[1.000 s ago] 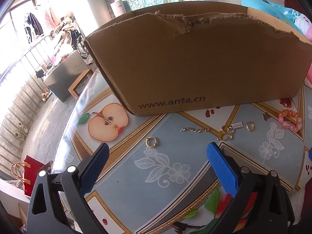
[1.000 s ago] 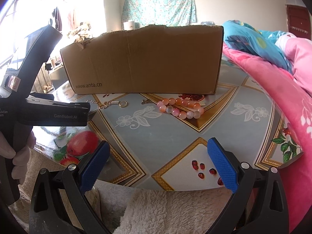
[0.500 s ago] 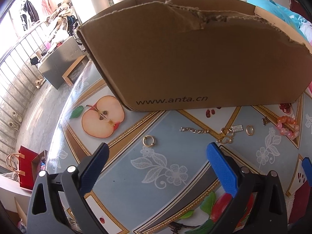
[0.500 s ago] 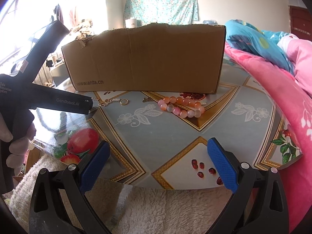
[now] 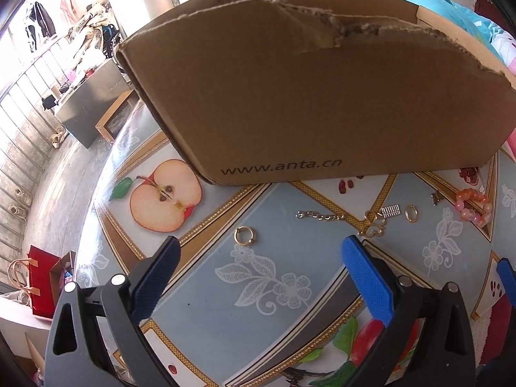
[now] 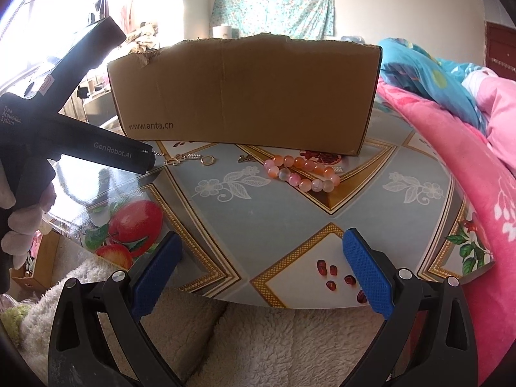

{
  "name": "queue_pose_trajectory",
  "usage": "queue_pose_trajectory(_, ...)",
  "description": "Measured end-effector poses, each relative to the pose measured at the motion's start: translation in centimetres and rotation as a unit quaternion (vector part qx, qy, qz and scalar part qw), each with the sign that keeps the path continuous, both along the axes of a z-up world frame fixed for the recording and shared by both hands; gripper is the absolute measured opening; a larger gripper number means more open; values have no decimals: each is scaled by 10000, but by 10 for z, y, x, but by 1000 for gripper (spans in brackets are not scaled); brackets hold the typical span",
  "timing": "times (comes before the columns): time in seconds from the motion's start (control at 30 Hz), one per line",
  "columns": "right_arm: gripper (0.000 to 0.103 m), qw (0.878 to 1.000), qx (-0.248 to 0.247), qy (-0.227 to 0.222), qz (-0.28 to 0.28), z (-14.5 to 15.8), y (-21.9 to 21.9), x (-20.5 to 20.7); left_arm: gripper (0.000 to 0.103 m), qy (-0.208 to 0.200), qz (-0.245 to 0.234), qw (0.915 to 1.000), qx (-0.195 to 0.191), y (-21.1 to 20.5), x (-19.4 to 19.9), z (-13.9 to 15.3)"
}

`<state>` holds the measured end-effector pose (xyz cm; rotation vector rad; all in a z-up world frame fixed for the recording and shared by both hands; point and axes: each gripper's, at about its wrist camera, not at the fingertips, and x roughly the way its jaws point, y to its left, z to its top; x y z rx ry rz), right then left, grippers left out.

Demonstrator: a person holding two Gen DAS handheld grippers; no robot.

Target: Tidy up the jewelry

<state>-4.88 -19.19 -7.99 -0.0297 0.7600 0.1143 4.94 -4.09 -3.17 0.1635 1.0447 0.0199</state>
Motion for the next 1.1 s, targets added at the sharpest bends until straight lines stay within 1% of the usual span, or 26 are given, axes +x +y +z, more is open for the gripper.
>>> queue_pose_trajectory(0.27,95,9998,-72,197,-26,3,1,2,99,14,-53,9996,-269,10,3,-4)
queue_pose_trajectory(0.53,95,9996,-127,131,-210,2,3,0,99,-170,-258,9975,-635,27,2,-8)
queue_pose_trajectory(0.63,95,9993,-172,83,-324,1,5,-3,98,-356,-392,9970,-561,27,1,-8)
queue_pose_trajectory(0.73,95,9990,-169,102,-390,2,5,-3,98,-682,-594,9947,-494,26,-8,-4)
queue_pose_trajectory(0.87,95,9991,-128,125,-373,3,3,-2,98,-870,-612,9918,-705,37,-20,2)
queue_pose_trajectory(1.03,95,9993,1,272,-259,7,1,0,98,-1197,-653,9874,-802,49,-39,13)
queue_pose_trajectory(1.1,95,9994,27,263,-218,9,1,-1,97,-1286,-690,9854,-874,54,-42,17)
